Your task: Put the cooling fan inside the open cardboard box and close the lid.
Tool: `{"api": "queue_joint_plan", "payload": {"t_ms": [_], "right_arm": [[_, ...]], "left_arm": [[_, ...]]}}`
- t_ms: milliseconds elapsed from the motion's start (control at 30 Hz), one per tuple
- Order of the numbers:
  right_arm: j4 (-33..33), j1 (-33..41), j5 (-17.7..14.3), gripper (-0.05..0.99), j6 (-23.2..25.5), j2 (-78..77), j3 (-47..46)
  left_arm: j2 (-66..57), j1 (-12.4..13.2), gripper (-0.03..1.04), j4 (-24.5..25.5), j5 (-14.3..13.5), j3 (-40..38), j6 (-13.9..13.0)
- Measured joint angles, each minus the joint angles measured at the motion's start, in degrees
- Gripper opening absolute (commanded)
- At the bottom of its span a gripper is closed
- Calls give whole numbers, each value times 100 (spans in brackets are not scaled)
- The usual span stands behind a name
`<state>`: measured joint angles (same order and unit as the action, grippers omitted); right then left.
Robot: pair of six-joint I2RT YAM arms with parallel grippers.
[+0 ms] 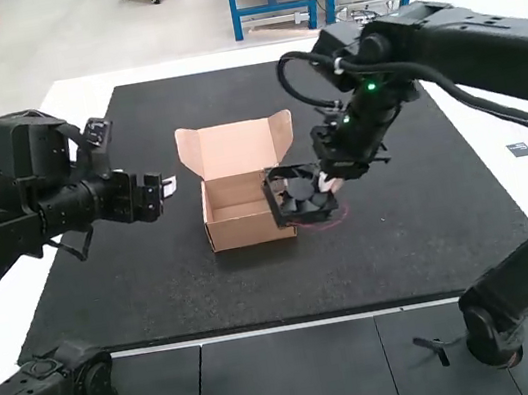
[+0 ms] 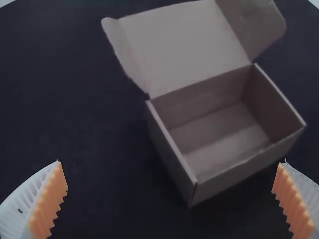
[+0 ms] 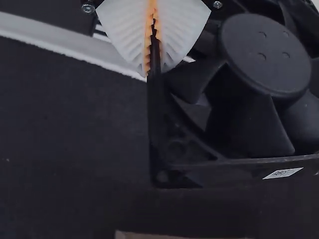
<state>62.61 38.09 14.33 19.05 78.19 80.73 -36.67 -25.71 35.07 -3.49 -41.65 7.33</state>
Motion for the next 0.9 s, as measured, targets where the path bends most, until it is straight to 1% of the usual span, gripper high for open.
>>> {"api": "queue_joint_plan", "payload": {"t_ms": [167,333,633,800,900], "right_arm": [[-37,431,-11,-1,81,428,433],[-179,597,-63,-1,192,761,704],[-505,1047,-341,-1,514,1213,815],[-649,1097,-529,-1,588,1480,946],[-767,1097,-586,-2,697,1672,1056]], "left_arm": [[-2,0,97,-15,0,11,0],[0,0,97,-39,-7,17,0],[0,0,97,-61,-68,17,0],[72,0,97,-61,-101,15,0],[111,0,97,-59,-107,17,-2]]}}
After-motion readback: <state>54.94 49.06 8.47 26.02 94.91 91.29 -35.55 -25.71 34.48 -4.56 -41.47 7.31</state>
